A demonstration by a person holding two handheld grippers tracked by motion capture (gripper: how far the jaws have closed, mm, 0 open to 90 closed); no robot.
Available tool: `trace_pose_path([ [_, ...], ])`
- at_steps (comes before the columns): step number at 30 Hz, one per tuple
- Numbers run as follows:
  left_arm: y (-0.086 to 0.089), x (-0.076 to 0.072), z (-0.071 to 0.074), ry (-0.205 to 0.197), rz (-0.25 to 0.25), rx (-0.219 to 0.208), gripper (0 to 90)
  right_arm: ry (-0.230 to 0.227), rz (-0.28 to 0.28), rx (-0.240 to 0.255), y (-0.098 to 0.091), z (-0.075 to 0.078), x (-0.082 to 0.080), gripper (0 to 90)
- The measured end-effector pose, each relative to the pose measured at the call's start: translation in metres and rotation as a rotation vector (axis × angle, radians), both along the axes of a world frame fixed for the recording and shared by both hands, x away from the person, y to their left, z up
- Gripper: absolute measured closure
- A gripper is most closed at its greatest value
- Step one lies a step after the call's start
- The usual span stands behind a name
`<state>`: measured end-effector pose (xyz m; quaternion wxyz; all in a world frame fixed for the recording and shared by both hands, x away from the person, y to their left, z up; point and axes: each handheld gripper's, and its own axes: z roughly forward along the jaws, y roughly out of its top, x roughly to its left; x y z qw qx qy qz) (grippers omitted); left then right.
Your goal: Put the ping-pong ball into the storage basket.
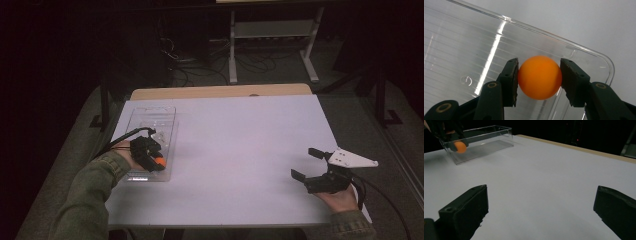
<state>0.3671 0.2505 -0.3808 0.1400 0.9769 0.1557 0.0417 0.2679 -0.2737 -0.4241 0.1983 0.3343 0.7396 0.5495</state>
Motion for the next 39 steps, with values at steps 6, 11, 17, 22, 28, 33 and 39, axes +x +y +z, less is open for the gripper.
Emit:
trace_pose_path([
  [6, 0.0, 0.0, 0.0, -0.004, 0.013, 0.004, 48.4, 0.006, 0.003, -0.002, 0.0, 0.0, 0.0, 0.0],
  [11, 0.001, 0.0, 0.001, -0.013, 0.018, 0.006, 45.0, 0.007, 0.005, -0.003, 0.001, -0.001, 0.001, 0.0],
  [17, 0.004, 0.002, 0.005, -0.036, 0.055, -0.009, 34.6, 0.014, 0.008, -0.01, 0.001, -0.001, 0.001, 0.0],
  [22, 0.008, 0.002, 0.01, -0.038, 0.074, -0.03, 29.5, 0.017, 0.009, -0.015, 0.002, -0.001, 0.001, 0.0],
  [28, 0.011, 0.001, 0.014, -0.049, 0.088, -0.048, 25.3, 0.015, 0.009, -0.014, 0.002, -0.001, 0.001, 0.0],
  [33, 0.013, 0.0, 0.018, -0.042, 0.097, -0.066, 22.1, 0.021, 0.012, -0.012, 0.002, -0.002, 0.001, 0.0],
  [39, 0.014, -0.002, 0.024, -0.055, 0.125, -0.082, 13.1, 0.024, 0.011, -0.01, 0.002, -0.001, 0.001, 0.0],
])
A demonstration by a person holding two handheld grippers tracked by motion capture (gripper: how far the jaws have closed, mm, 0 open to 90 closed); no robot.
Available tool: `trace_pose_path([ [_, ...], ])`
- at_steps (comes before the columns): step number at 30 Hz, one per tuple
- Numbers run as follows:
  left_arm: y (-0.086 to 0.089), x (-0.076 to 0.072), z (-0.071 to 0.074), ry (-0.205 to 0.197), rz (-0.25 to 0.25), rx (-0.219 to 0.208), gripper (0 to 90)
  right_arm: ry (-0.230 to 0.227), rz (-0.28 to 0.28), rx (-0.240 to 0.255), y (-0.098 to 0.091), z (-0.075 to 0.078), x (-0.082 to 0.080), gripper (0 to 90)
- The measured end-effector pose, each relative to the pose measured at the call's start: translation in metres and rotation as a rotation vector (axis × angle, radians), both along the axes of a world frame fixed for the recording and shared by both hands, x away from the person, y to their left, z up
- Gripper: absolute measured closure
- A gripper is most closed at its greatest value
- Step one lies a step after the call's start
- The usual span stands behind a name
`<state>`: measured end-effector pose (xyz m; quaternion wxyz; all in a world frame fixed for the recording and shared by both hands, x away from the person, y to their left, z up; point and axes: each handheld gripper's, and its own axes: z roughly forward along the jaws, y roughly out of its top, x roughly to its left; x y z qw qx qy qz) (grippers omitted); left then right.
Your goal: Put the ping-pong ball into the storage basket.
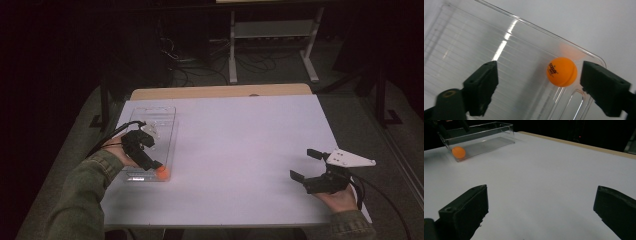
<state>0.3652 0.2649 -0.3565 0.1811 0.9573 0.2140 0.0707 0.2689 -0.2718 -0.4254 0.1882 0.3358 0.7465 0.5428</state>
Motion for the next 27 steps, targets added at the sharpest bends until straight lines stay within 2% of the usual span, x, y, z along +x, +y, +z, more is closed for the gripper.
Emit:
trace_pose_path([
  [8, 0.003, -0.002, 0.005, -0.005, 0.035, -0.028, 0.3, 0.001, 0.001, 0.006, 0.0, 0.0, 0.0, 0.0],
  [15, 0.004, -0.006, 0.01, -0.035, 0.052, -0.05, 0.0, 0.0, 0.001, 0.003, 0.0, 0.0, 0.0, 0.0],
  [27, 0.006, -0.016, 0.019, -0.073, 0.039, -0.107, 0.0, -0.003, -0.001, 0.005, -0.001, 0.001, -0.001, 0.0],
])
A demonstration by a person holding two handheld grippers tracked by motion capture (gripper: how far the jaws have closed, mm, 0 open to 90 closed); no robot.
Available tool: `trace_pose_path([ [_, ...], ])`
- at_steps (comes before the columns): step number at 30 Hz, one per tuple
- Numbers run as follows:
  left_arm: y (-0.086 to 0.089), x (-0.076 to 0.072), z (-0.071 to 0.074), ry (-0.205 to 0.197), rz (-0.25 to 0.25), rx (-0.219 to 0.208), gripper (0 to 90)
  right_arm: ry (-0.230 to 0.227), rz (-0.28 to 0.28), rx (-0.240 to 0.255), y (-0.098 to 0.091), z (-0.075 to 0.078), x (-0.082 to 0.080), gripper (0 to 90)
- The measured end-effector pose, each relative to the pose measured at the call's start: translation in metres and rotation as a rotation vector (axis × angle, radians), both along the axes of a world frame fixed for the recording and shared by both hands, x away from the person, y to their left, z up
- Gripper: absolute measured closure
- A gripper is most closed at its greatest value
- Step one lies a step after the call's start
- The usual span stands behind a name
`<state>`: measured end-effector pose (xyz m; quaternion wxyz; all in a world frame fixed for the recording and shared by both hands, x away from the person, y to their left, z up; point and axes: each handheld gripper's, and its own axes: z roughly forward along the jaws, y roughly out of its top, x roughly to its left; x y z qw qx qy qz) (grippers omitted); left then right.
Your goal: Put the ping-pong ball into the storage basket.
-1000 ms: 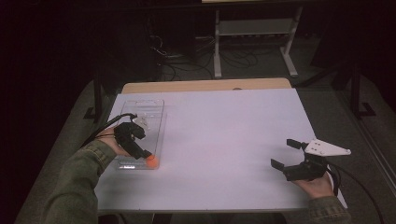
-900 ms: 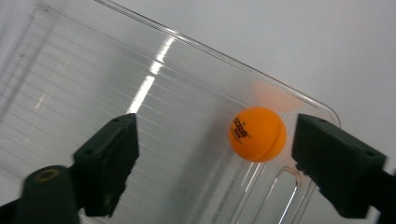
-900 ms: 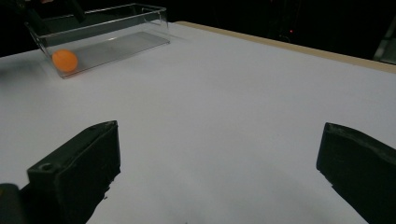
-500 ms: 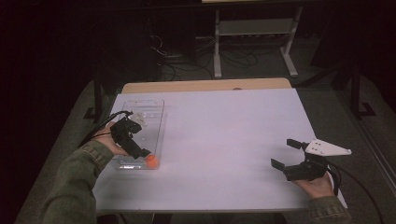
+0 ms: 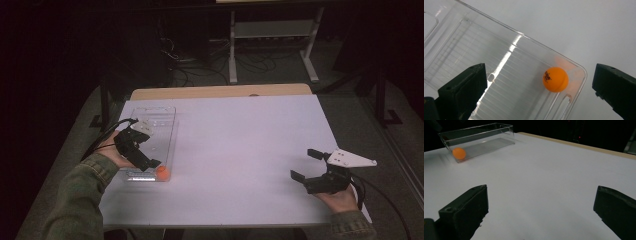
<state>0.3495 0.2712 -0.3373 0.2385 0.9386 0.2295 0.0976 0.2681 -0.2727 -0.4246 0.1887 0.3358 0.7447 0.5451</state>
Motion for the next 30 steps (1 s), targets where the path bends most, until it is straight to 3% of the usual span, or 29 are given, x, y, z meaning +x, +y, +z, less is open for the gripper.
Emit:
trace_pose_path([
  [22, 0.003, -0.022, 0.003, -0.078, -0.023, -0.123, 0.0, -0.002, 0.001, 0.002, 0.0, 0.0, -0.001, 0.0],
  [30, 0.013, -0.026, 0.001, -0.103, 0.007, -0.17, 0.0, -0.002, -0.003, -0.001, 0.0, 0.0, -0.001, 0.0],
])
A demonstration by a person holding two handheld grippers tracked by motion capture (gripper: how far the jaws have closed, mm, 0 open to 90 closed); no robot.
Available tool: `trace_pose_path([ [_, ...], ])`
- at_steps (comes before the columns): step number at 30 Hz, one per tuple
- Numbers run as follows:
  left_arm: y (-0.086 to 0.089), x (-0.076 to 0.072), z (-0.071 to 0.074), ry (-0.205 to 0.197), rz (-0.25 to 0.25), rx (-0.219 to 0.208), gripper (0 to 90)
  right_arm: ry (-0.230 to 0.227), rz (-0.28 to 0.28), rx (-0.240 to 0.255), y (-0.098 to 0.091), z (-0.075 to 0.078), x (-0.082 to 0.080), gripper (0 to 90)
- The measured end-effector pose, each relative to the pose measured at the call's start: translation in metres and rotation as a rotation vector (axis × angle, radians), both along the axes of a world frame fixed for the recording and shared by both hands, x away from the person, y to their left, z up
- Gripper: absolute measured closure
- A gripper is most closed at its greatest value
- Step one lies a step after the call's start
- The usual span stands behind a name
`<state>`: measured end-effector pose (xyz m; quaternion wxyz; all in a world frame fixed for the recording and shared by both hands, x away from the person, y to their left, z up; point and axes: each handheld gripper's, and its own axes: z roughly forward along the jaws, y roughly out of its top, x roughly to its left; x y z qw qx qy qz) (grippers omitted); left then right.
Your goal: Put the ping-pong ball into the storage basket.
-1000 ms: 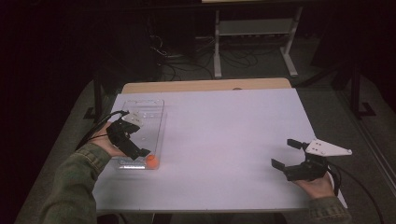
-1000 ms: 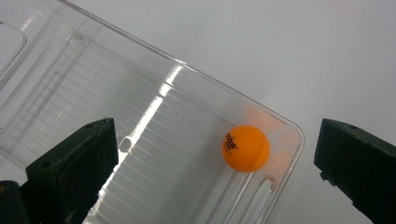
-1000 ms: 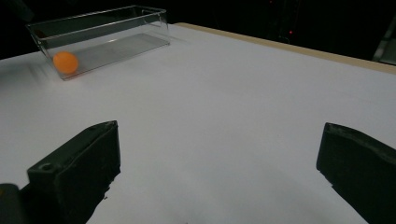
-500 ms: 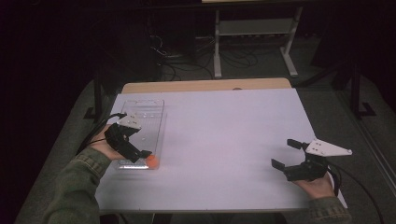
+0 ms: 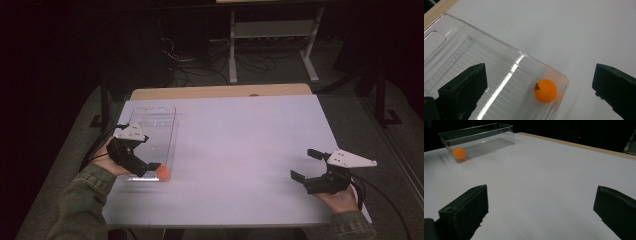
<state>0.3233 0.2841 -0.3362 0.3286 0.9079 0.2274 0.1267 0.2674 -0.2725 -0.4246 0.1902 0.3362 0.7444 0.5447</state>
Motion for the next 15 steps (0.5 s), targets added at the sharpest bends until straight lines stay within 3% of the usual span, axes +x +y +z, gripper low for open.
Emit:
trace_pose_path([
  [5, 0.004, -0.003, -0.006, -0.005, 0.011, -0.025, 0.0, -0.003, -0.003, -0.004, 0.0, 0.0, -0.001, 0.0],
  [15, 0.014, -0.012, -0.009, -0.056, 0.055, -0.088, 0.0, 0.0, -0.001, 0.001, 0.0, 0.0, -0.001, 0.0],
])
